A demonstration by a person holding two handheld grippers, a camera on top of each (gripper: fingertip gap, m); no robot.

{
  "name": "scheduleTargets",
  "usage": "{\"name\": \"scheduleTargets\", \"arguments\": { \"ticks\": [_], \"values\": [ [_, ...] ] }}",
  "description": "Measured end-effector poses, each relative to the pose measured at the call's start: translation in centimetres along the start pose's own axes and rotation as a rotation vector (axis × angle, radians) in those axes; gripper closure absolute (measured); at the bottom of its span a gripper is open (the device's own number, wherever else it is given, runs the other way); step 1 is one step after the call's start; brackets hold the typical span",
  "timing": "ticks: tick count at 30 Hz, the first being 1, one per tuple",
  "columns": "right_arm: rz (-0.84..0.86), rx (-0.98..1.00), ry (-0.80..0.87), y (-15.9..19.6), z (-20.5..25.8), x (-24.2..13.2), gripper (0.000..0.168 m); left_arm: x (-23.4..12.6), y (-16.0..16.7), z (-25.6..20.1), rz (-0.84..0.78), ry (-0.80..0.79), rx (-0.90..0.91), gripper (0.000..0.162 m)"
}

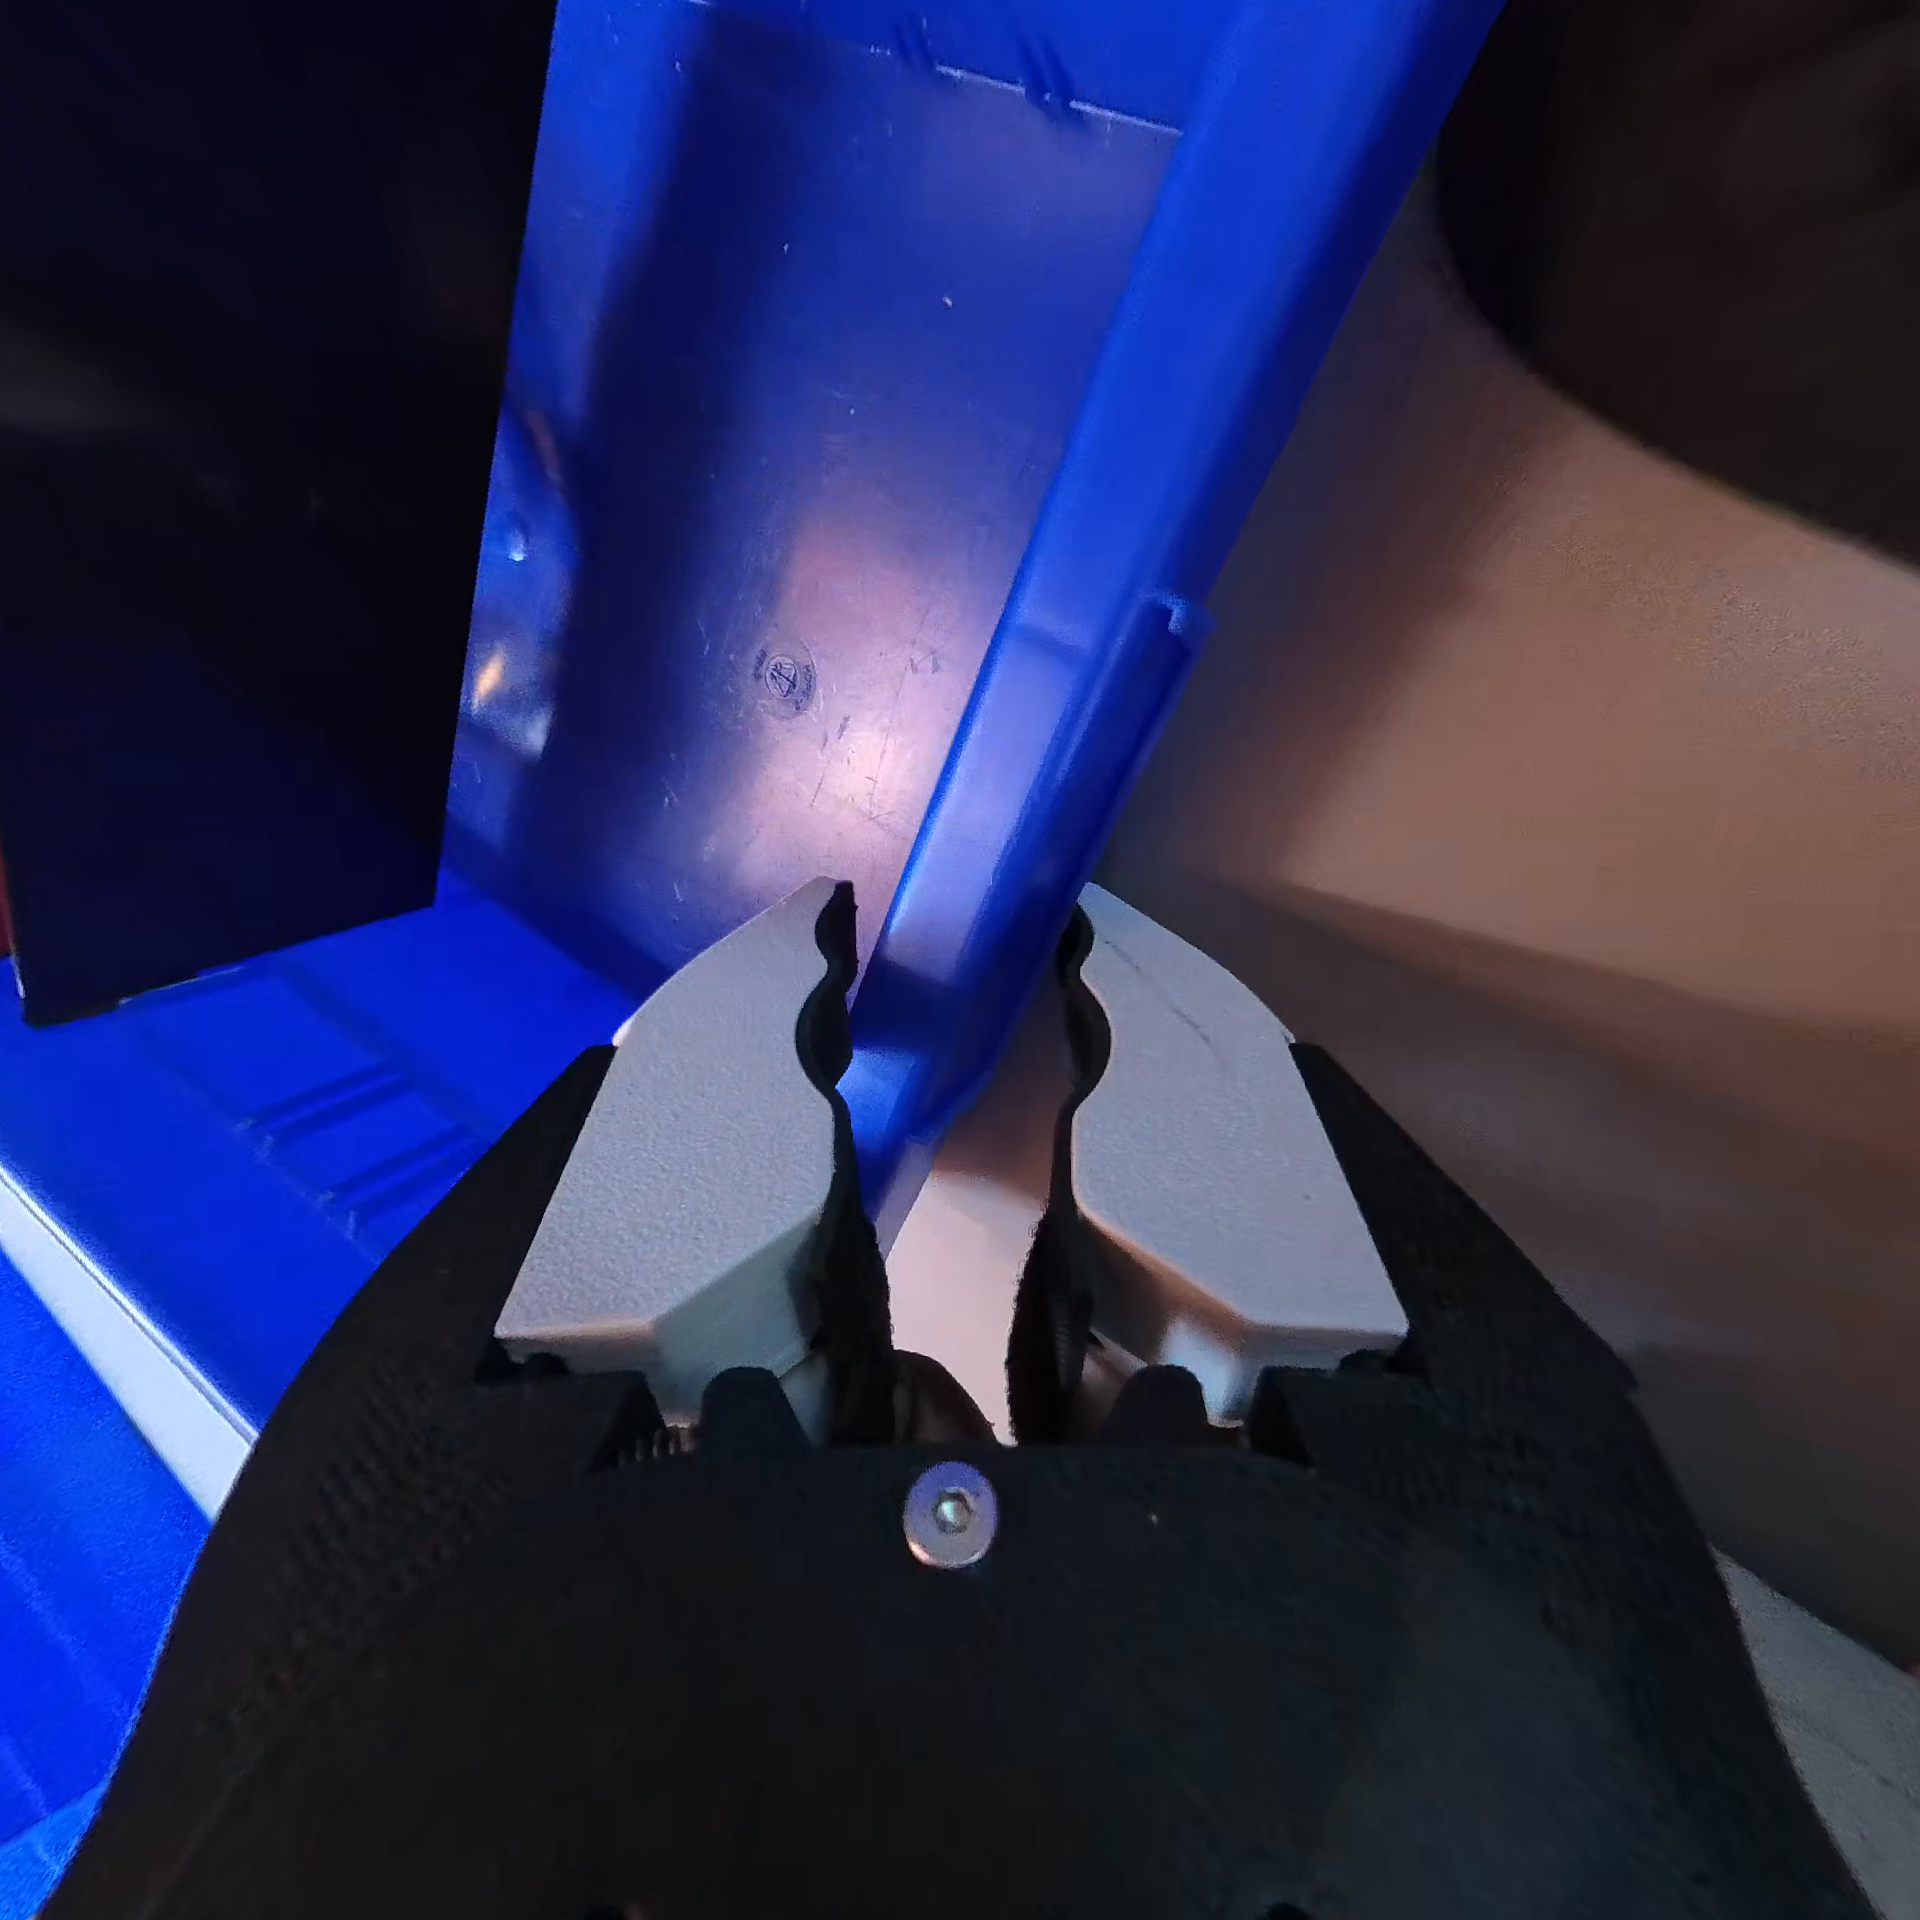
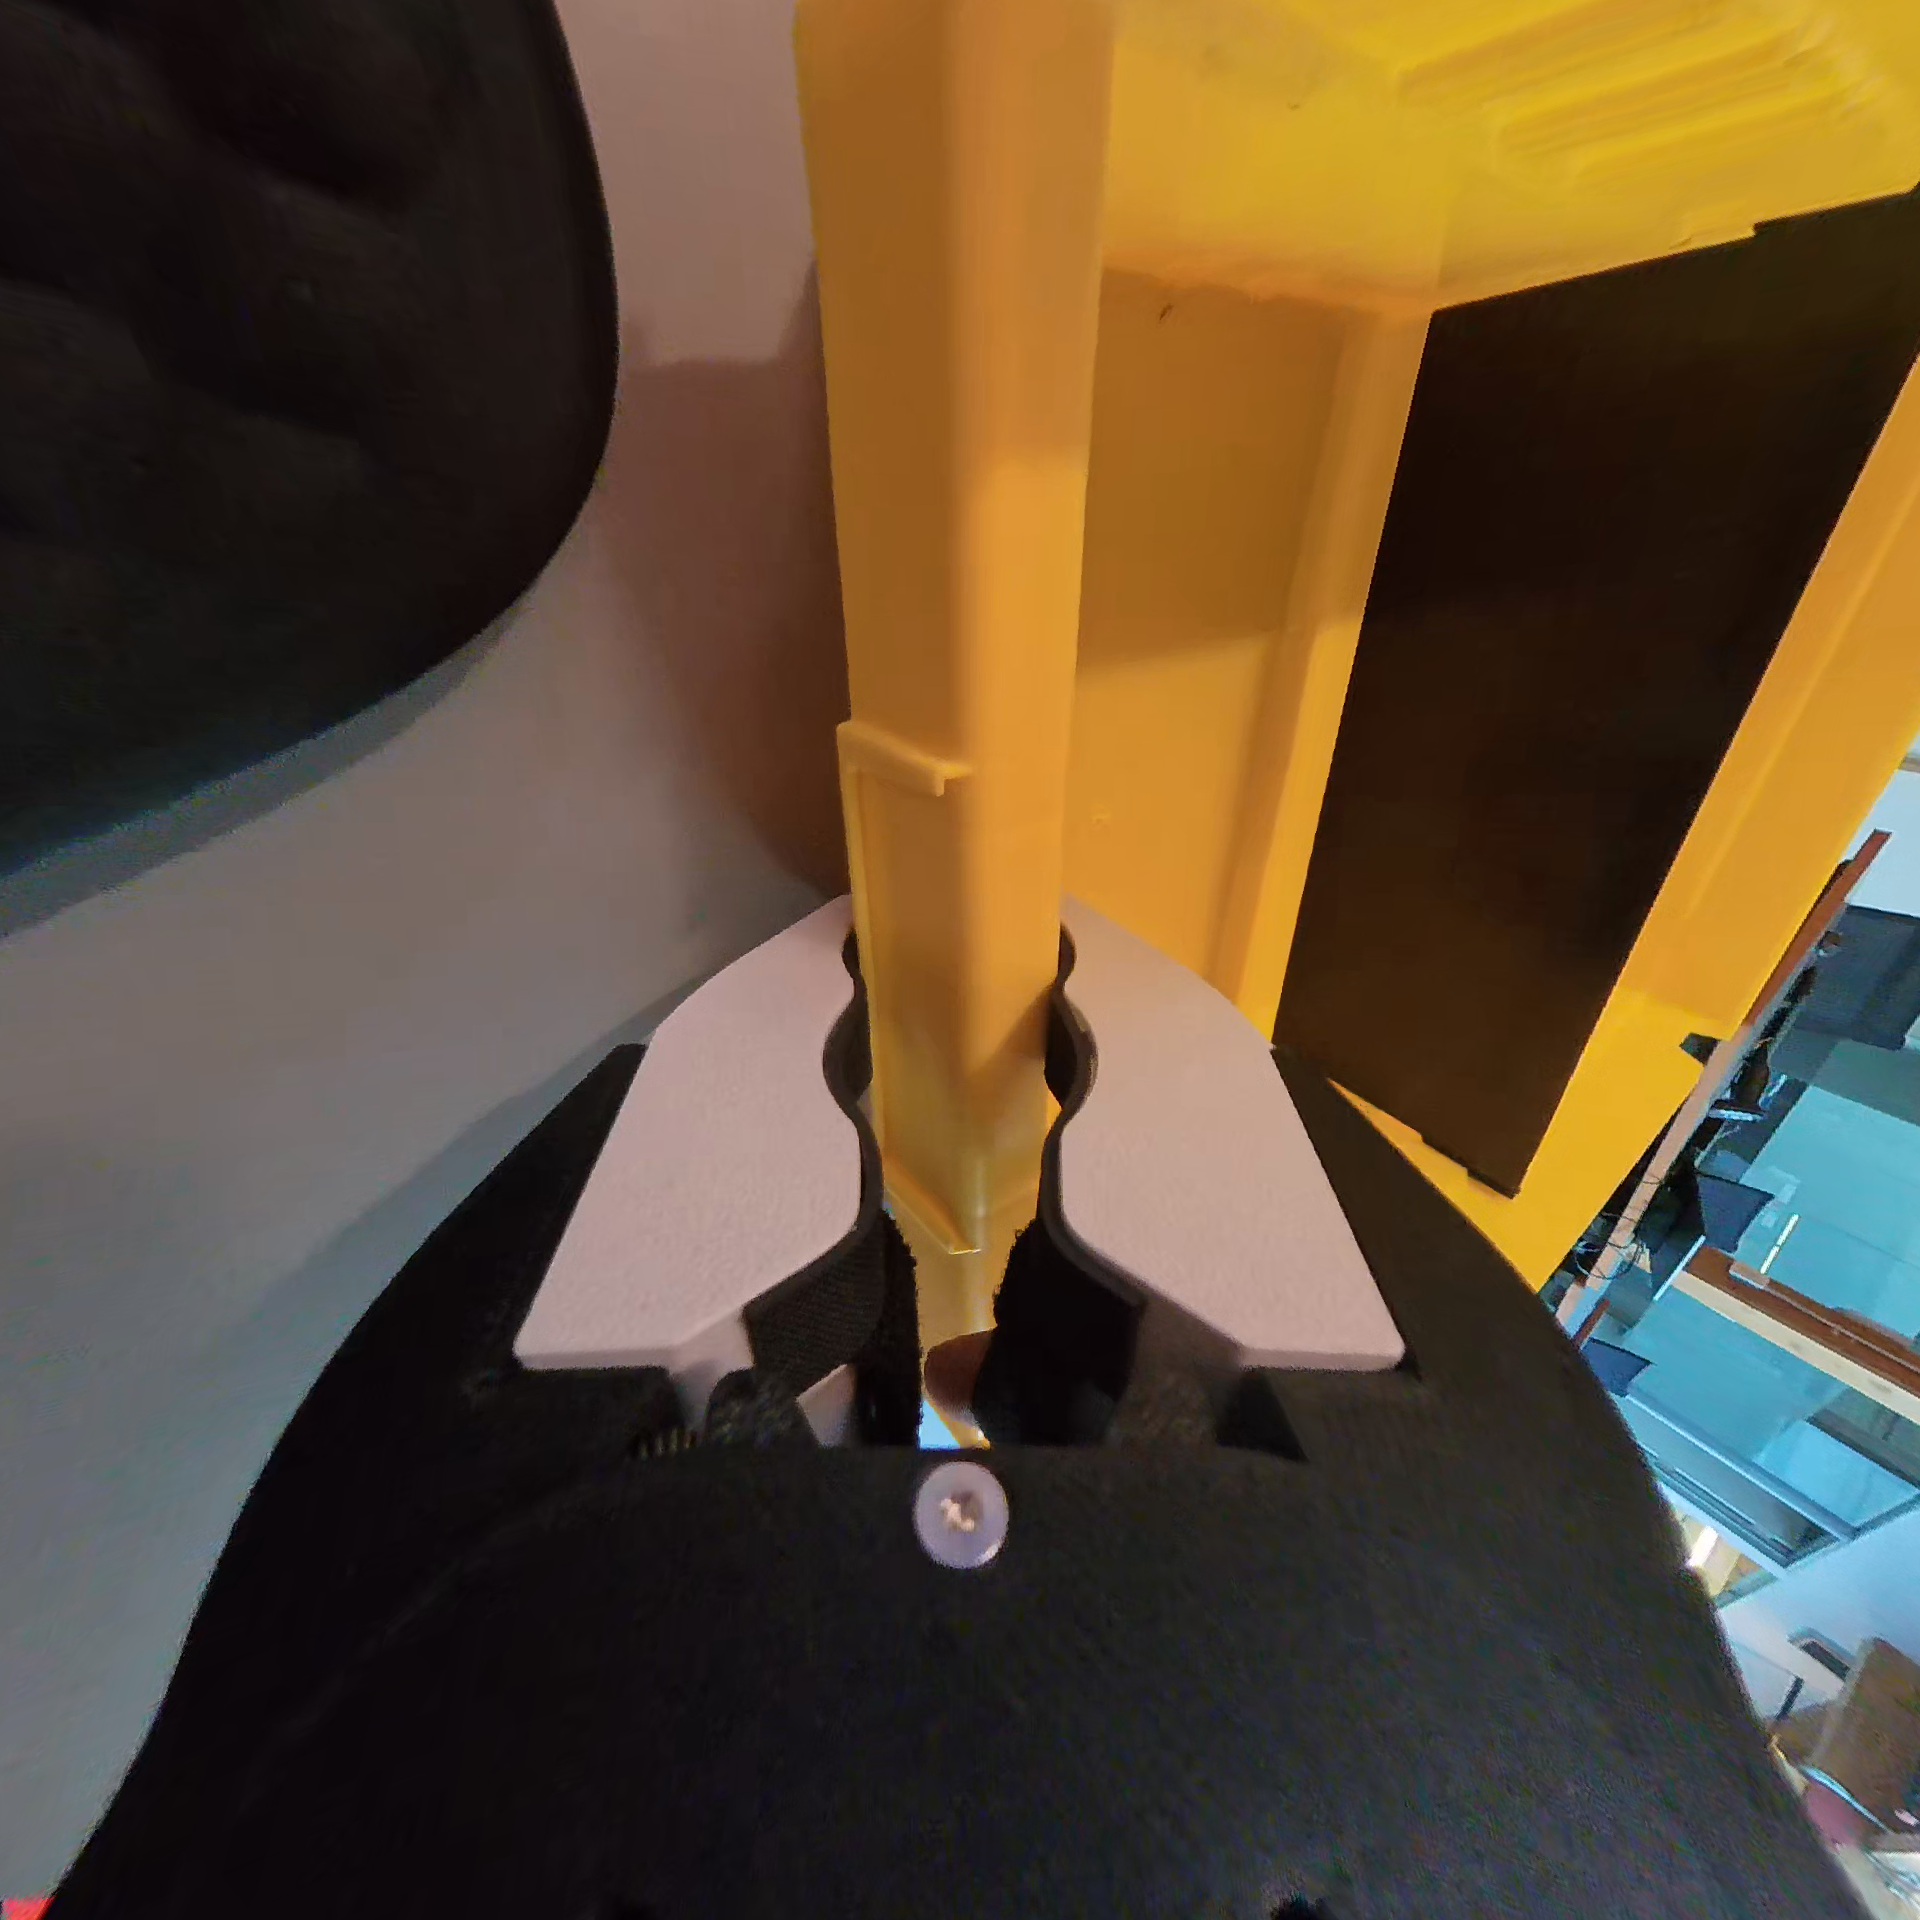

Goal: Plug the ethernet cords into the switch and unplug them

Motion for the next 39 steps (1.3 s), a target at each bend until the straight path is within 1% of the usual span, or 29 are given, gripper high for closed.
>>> {"name": "scheduleTargets", "arguments": {
  "ticks": [6,10,16,20,21,23,25,26,28,30,32,34,36,37,39],
  "values": [
    [0.018,-0.003,0.004,0.9,0.2,-0.4,0.138,-2.0,3.2,-0.4,0.01,0.003,0.009,0.125],
    [0.028,-0.002,0.003,1.3,0.3,-0.6,0.138,-3.2,4.9,-1.0,0.048,0.015,0.001,0.125],
    [0.046,-0.003,-0.006,2.2,0.6,-0.9,0.138,-4.4,6.6,-1.5,0.093,0.025,-0.017,0.125],
    [0.042,-0.01,-0.005,2.3,0.6,-0.9,0.137,-4.6,6.6,-1.7,0.068,0.02,-0.065,0.122],
    [0.033,-0.002,-0.006,2.3,0.6,-1.0,0.137,-4.8,6.0,-1.9,0.025,0.034,-0.107,0.118],
    [-0.026,0.042,-0.001,1.8,0.5,-1.3,0.129,-5.7,4.1,-2.0,-0.1,0.051,-0.207,0.11],
    [-0.105,0.117,-0.005,1.0,0.5,-1.9,0.12,-7.1,1.9,-0.9,-0.245,0.014,-0.292,0.104],
    [-0.145,0.162,0.002,0.7,0.2,-2.3,0.115,-7.8,0.9,0.3,-0.322,-0.041,-0.343,0.102],
    [-0.234,0.258,0.033,-0.3,-0.4,-3.1,0.103,-9.3,-0.5,3.7,-0.48,-0.193,-0.495,0.087],
    [-0.338,0.376,0.084,-1.5,-1.4,-3.9,0.089,-10.5,-1.0,7.3,-0.623,-0.34,-0.719,0.076],
    [-0.463,0.481,0.12,-3.3,-2.2,-4.7,0.074,-11.0,-0.8,10.2,-0.745,-0.45,-0.911,0.06],
    [-0.575,0.537,0.152,-5.2,-2.8,-5.3,0.07,-10.6,0.6,12.5,-0.757,-0.565,-1.04,0.059],
    [-0.637,0.541,0.168,-6.9,-3.0,-5.7,0.069,-9.5,1.9,14.2,-0.708,-0.637,-1.077,0.06],
    [-0.654,0.528,0.171,-7.7,-2.9,-5.8,0.07,-8.7,2.5,14.9,-0.676,-0.653,-1.098,0.061],
    [-0.654,0.491,0.182,-8.7,-2.8,-5.9,0.071,-6.8,3.3,15.5,-0.599,-0.604,-1.14,0.061]
  ]
}}
Point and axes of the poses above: each gripper's, where its closed fingertips meet, x out along the fingers, y out of its underside, z = x × y across the jaws, the point moved 2 cm from there along -x, back along the fingers, and after that the axes turned 13 degrees about -z, right-handed, at the moved point
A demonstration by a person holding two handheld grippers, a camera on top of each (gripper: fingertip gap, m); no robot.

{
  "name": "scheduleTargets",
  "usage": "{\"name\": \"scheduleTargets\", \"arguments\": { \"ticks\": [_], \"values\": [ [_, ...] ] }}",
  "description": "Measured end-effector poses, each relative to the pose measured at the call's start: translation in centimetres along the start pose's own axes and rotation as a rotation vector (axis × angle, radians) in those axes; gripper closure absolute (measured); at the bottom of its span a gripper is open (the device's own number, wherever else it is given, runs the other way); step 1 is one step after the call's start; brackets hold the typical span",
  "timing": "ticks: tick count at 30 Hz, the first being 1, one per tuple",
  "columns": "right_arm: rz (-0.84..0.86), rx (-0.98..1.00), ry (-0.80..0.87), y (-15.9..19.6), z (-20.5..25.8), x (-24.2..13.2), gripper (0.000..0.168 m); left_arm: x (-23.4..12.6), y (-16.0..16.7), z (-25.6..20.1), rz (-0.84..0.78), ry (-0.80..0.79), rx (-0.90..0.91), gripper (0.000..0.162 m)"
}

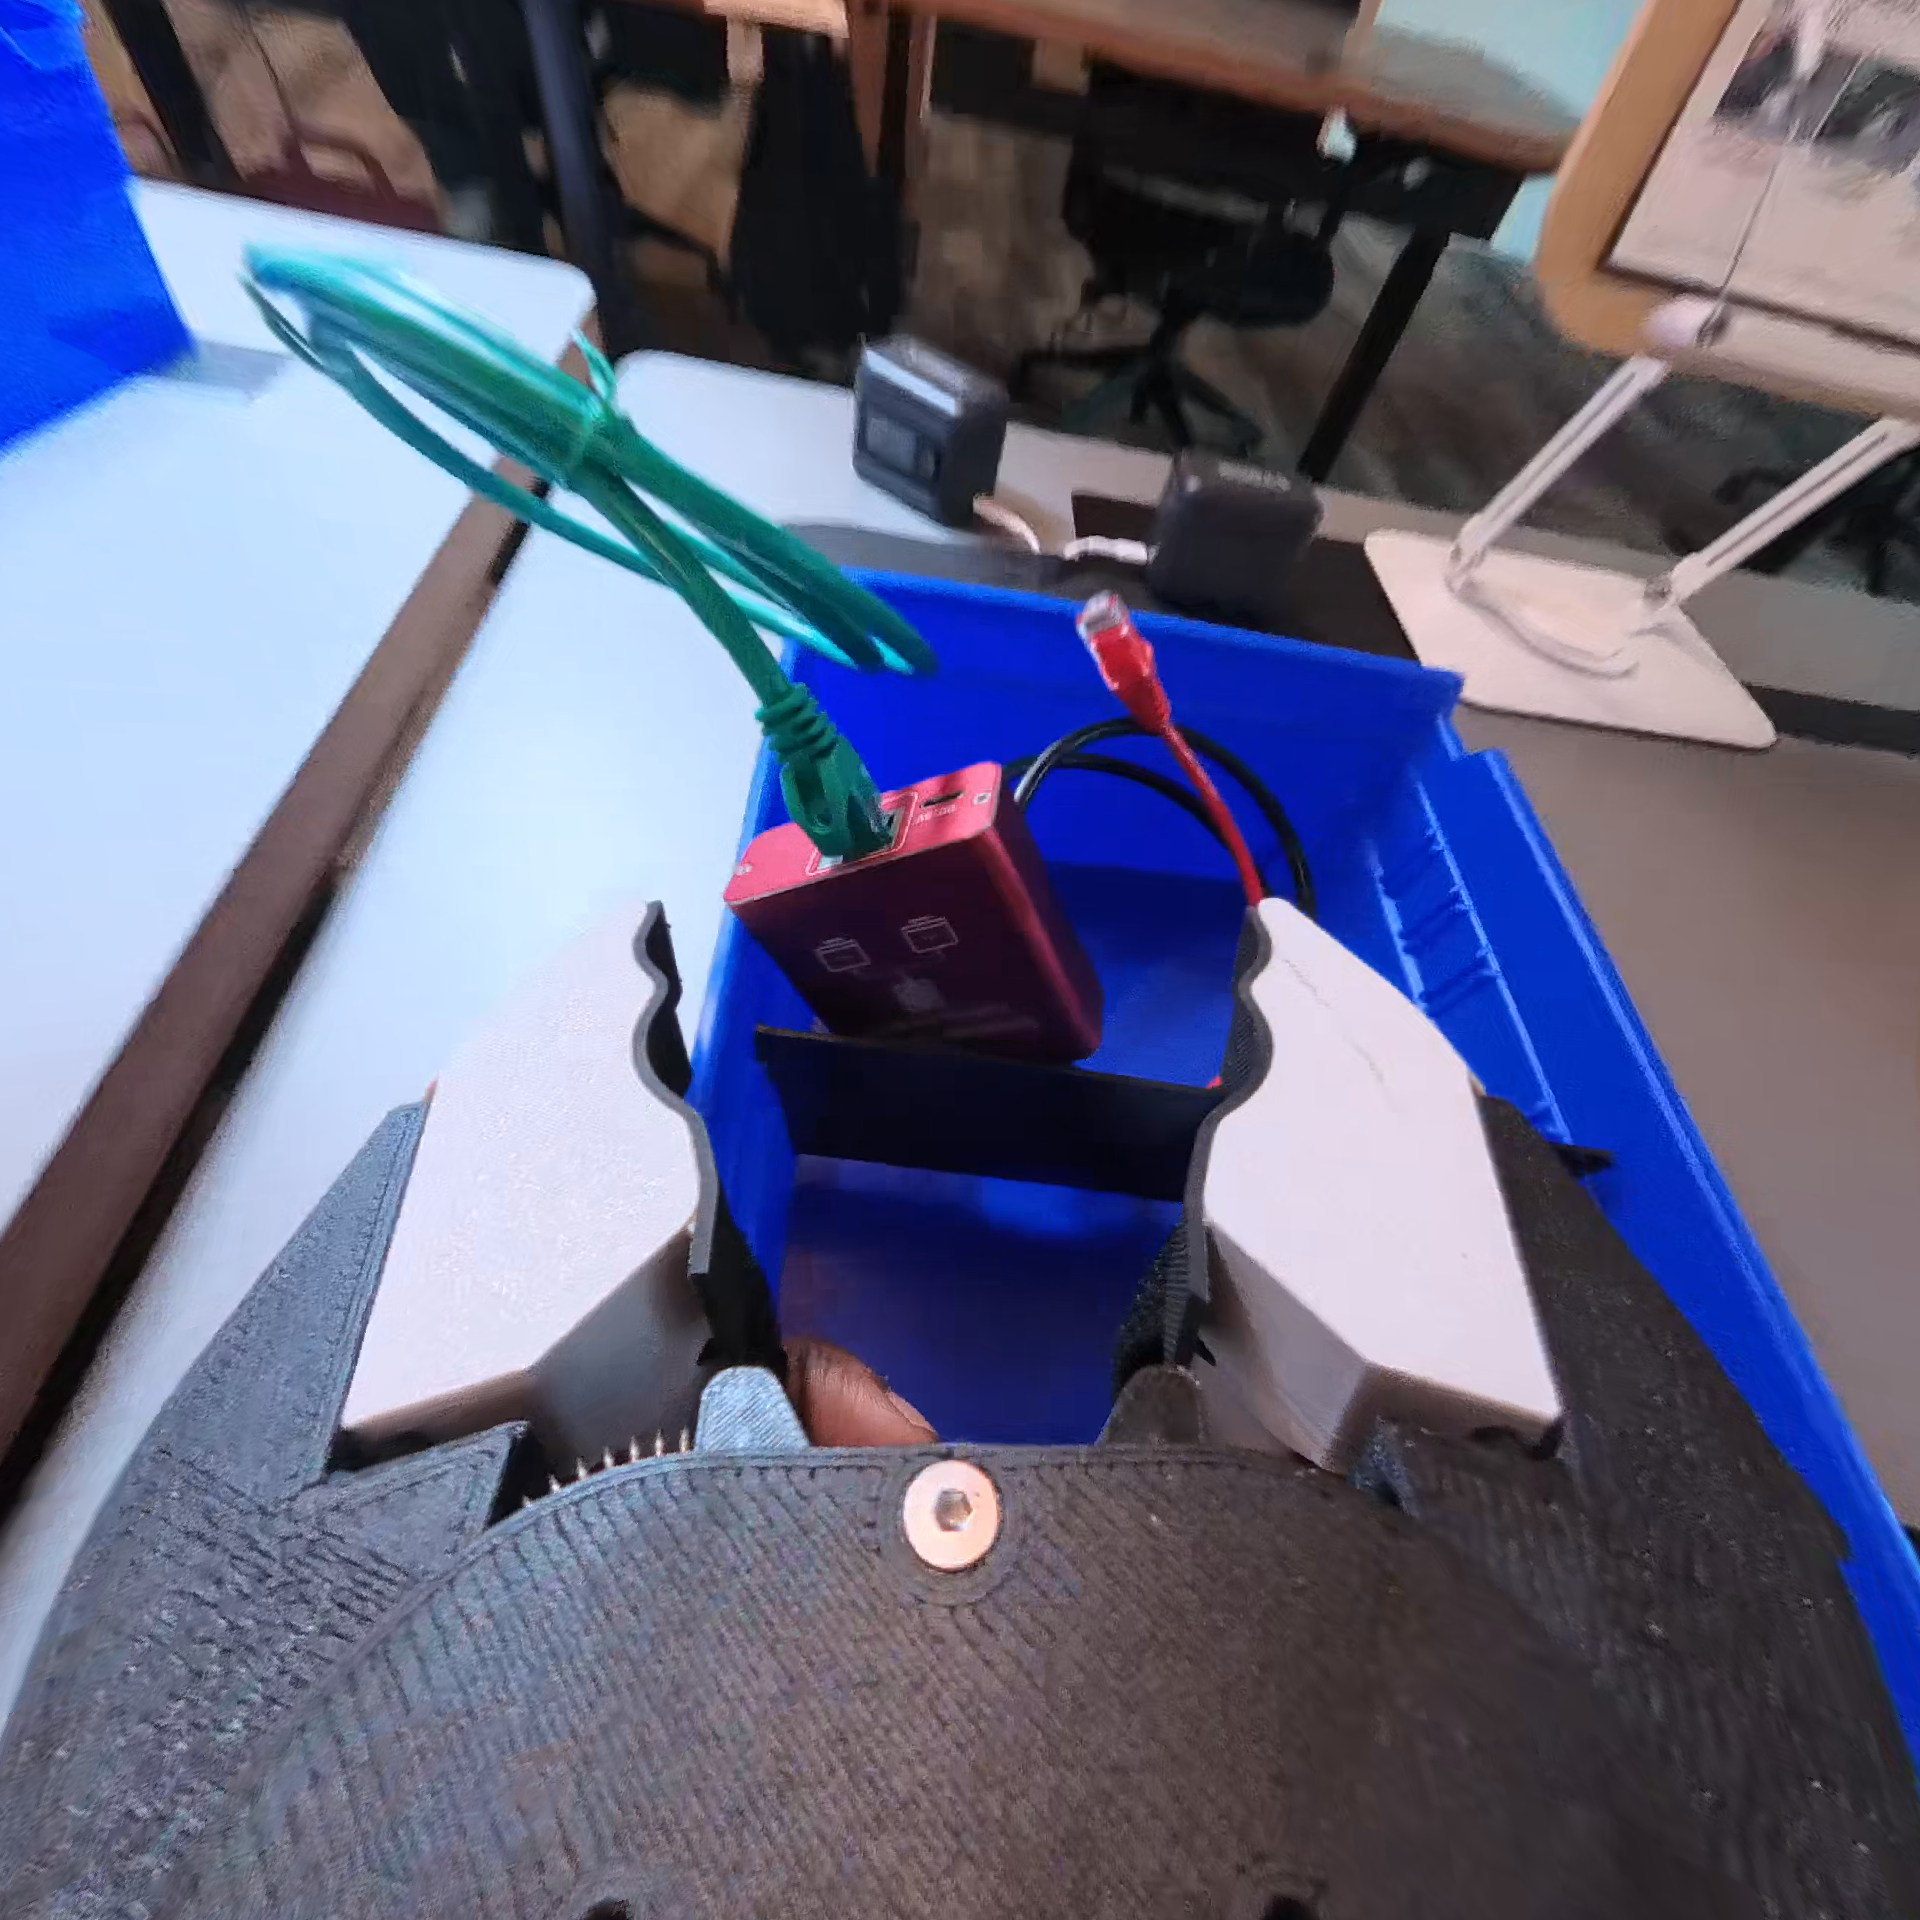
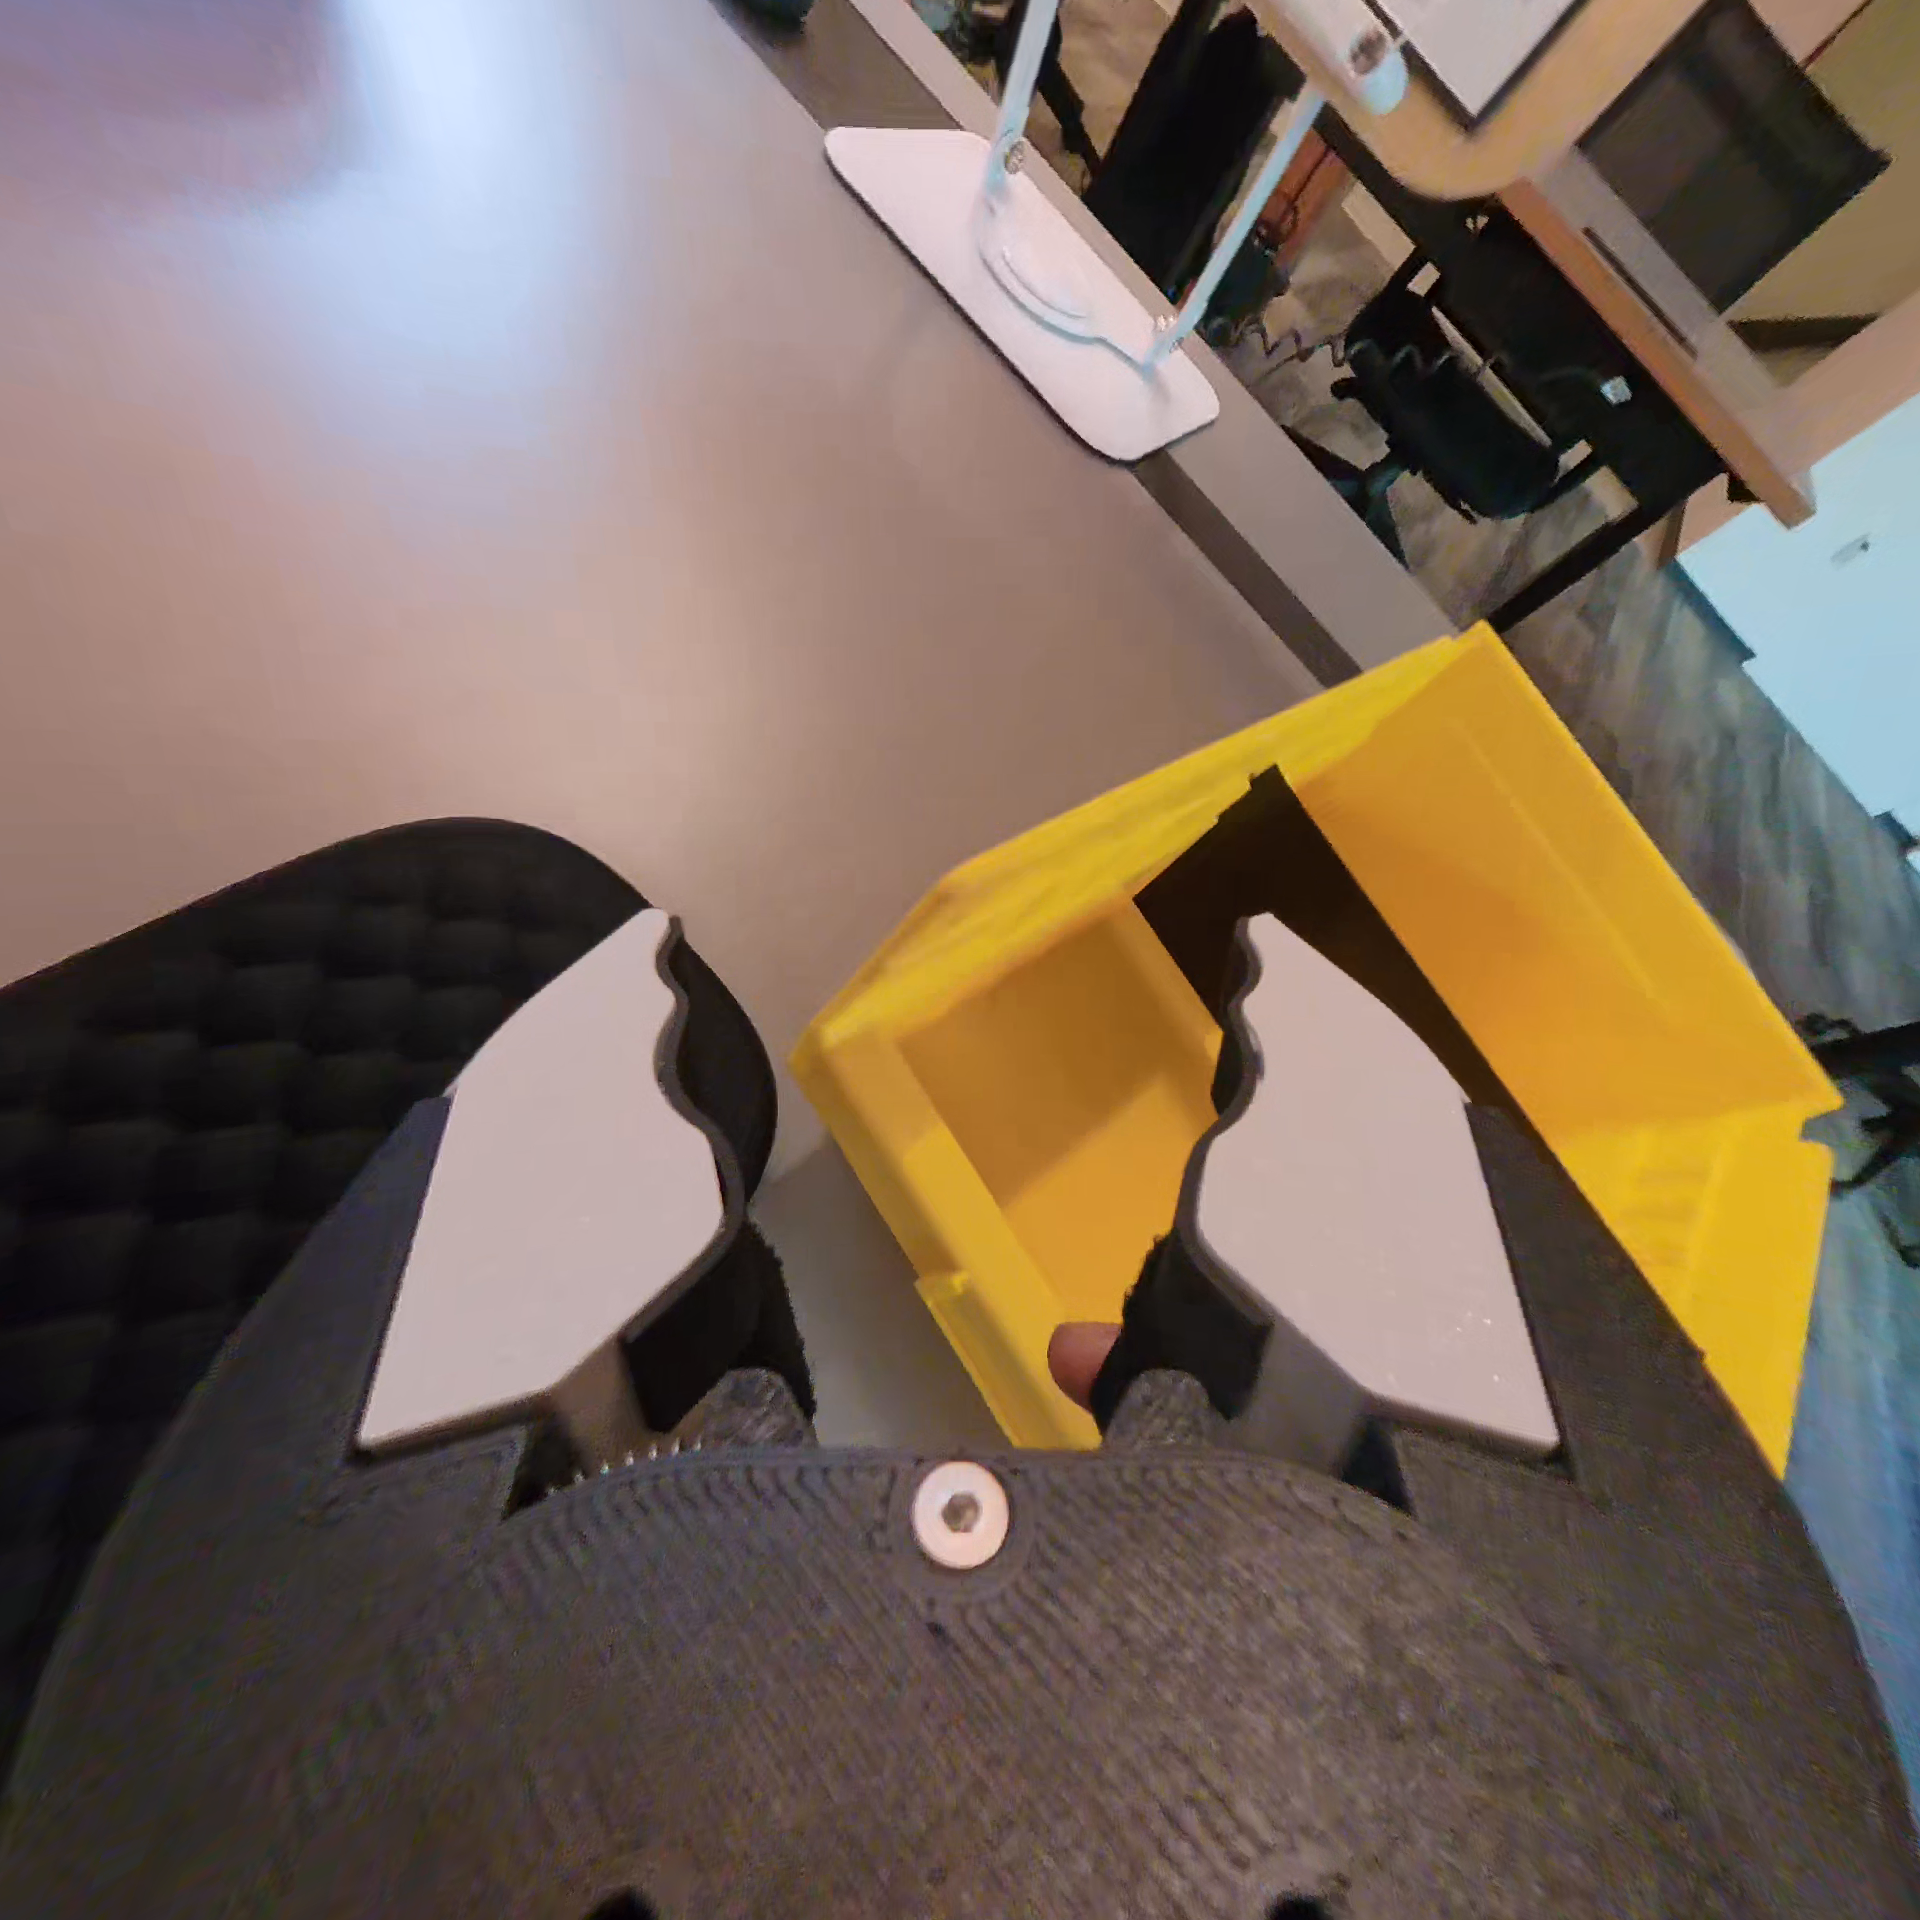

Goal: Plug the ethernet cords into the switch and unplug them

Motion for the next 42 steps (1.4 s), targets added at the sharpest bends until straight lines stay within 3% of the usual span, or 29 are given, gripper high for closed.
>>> {"name": "scheduleTargets", "arguments": {
  "ticks": [5,15,25,34,39,42],
  "values": [
    [-0.005,-0.094,0.006,-1.1,0.4,-0.1,0.079,1.8,0.7,0.0,0.089,0.01,0.05,0.069],
    [-0.038,-0.163,0.039,-1.9,0.1,-0.9,0.092,3.3,2.0,1.2,0.237,-0.119,0.201,0.076],
    [-0.036,-0.184,0.058,-2.0,-0.1,-1.3,0.097,2.7,0.6,-0.2,0.03,-0.111,0.384,0.08],
    [-0.033,-0.204,0.045,-2.5,0.5,-1.1,0.098,1.0,-3.1,-3.2,-0.194,-0.054,0.432,0.083],
    [-0.049,-0.216,0.036,-3.0,1.0,-0.7,0.099,-0.1,-4.1,-5.0,-0.311,0.009,0.435,0.111],
    [-0.049,-0.224,0.03,-3.2,1.2,-0.4,0.099,-0.5,-4.3,-6.0,-0.354,0.049,0.465,0.112]
  ]
}}
Point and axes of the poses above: each gripper's, where its closed fingertips meet, x out along the fingers, y out of its underside, z = x × y across the jaws, the point moved 2 cm from there along -x, back along the fingers, and after that the axes turned 13 degrees about -z, right-handed, at the moved point
